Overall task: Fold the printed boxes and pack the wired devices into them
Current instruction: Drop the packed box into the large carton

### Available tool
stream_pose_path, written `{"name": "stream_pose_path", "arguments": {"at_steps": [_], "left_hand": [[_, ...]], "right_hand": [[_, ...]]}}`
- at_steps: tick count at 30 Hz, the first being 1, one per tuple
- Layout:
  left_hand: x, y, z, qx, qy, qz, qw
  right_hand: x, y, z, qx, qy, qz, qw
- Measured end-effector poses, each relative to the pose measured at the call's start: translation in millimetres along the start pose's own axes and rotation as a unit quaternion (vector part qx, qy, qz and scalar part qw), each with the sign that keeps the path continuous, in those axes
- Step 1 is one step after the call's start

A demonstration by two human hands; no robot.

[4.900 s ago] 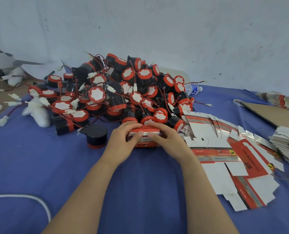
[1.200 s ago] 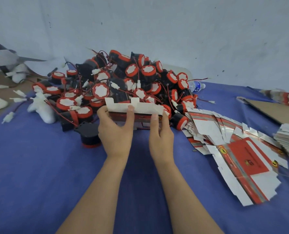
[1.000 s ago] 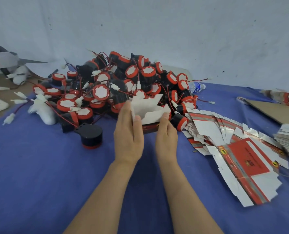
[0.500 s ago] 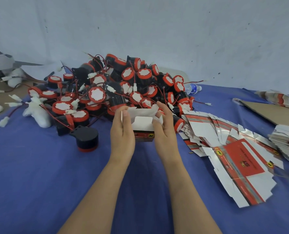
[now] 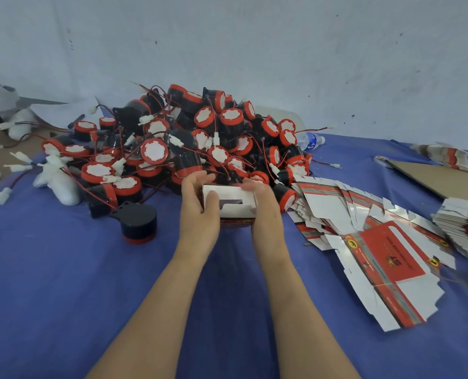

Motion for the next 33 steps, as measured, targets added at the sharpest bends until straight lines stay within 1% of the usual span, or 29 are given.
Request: {"name": "stream_pose_path", "arguments": {"at_steps": [1,3,6,8,10,13,14,15,17,18,20,22,23,24,26,27,28,30,32,33], "left_hand": [[1.1,1.6,-0.8,-0.002,0.013,0.011,1.000],[3.0,3.9,-2.0,-0.009,0.032,0.034,0.999],[1.7,3.8,-2.4,-0.019,0.043,0.047,0.998],[1.0,1.5,-1.9,-0.015,0.056,0.036,0.998],[0.0,-2.9,-3.2,0.005,0.073,0.015,0.997],[-4.0,-9.8,-6.9,0.039,0.091,-0.030,0.995],[-5.1,-11.1,-7.3,0.048,0.092,-0.038,0.994],[-4.8,-11.7,-7.3,0.054,0.087,-0.043,0.994],[-2.1,-11.9,-6.7,0.063,0.073,-0.043,0.994],[-2.5,-10.1,-6.3,0.070,0.072,-0.038,0.994],[-4.2,-7.9,-7.1,0.074,0.082,-0.032,0.993],[-3.7,-9.5,-7.6,0.064,0.106,-0.017,0.992],[-2.0,-10.2,-9.1,0.060,0.117,-0.008,0.991],[1.8,-11.9,-10.8,0.046,0.127,0.019,0.991],[8.9,-10.7,-12.7,-0.016,0.136,0.112,0.984],[8.6,-8.0,-12.4,-0.048,0.151,0.123,0.980],[4.8,-6.5,-11.3,-0.061,0.175,0.112,0.976],[-3.5,-1.3,-10.4,-0.021,0.209,0.096,0.973],[-5.5,5.2,-9.1,0.032,0.208,0.066,0.975],[-5.1,7.4,-7.7,0.048,0.192,0.056,0.979]], "right_hand": [[0.8,-2.2,0.1,0.037,0.007,-0.027,0.999],[2.9,-6.8,0.4,0.078,0.010,-0.068,0.995],[5.2,-8.1,-0.1,0.113,0.011,-0.079,0.990],[5.2,-9.6,-0.3,0.076,0.037,-0.060,0.995],[5.2,-13.2,2.3,0.051,0.042,-0.056,0.996],[5.1,-17.6,11.6,0.078,0.049,-0.113,0.989],[4.3,-18.2,14.6,0.068,0.062,-0.131,0.987],[3.4,-16.6,17.3,0.022,0.076,-0.137,0.987],[2.5,-10.3,22.2,-0.115,0.084,-0.112,0.984],[2.4,-9.2,23.8,-0.160,0.085,-0.098,0.979],[3.0,-11.6,24.8,-0.180,0.107,-0.104,0.972],[1.0,-12.1,22.8,-0.157,0.143,-0.126,0.969],[0.2,-12.3,22.6,-0.128,0.152,-0.138,0.970],[0.0,-12.5,23.2,-0.087,0.150,-0.150,0.973],[3.0,-13.8,26.1,-0.005,0.116,-0.157,0.981],[4.9,-15.4,28.5,0.015,0.093,-0.153,0.984],[6.2,-16.0,30.2,0.025,0.068,-0.148,0.986],[7.4,-16.9,31.4,0.041,0.027,-0.144,0.988],[7.5,-19.5,29.7,0.061,0.013,-0.153,0.986],[7.4,-20.2,28.2,0.067,0.017,-0.154,0.986]]}}
Point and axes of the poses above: each hand's wrist, its own x-axis towards the middle knuckle, its own z-axis out of the back of the hand, y = z × x, the point moved 4 cm from there along x, towards the middle knuckle, and after that the axes turned 8 degrees about z, right-handed, at the moved point
